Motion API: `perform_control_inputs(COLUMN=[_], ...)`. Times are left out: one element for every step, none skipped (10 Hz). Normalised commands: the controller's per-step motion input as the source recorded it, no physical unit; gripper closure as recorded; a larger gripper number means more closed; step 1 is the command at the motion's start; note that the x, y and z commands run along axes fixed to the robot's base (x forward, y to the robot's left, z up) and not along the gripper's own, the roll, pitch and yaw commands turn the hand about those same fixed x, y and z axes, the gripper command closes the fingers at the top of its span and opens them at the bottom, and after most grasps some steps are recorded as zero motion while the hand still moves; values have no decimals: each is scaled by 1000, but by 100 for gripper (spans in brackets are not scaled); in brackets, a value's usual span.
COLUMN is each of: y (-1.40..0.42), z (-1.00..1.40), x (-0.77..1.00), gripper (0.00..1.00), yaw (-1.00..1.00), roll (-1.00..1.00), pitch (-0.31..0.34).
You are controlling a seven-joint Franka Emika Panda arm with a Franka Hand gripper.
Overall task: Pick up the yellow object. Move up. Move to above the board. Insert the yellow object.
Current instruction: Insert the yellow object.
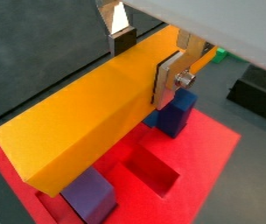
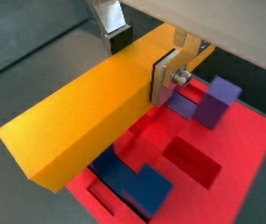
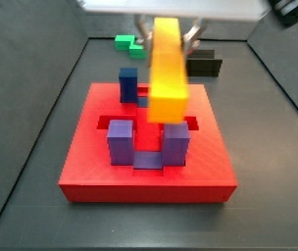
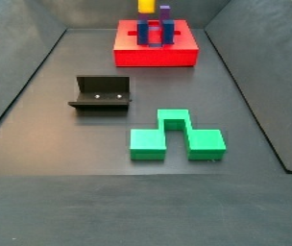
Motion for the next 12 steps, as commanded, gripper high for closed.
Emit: perform_control_inputs(y=[-91,-126,-100,0,0,0,49,0,0,0,0,0], z=[-331,-217,-154,-146,-109,-163,-243,-251,-274,-337,-300,-191], x=[-349,-166,0,66,200,171,71,46,0,0,0,3], gripper=[100,100,100,100,100,100,100,100,100,100,100,100], yaw=[-337,-254,-134,-40,0,20,140,166,143,163,240,263], roll=[-79,-89,-119,-126,-116,-87,-103,-90,-36,0,-13,-36], pitch=[20,0,0,0,0,0,0,0,0,0,0,0])
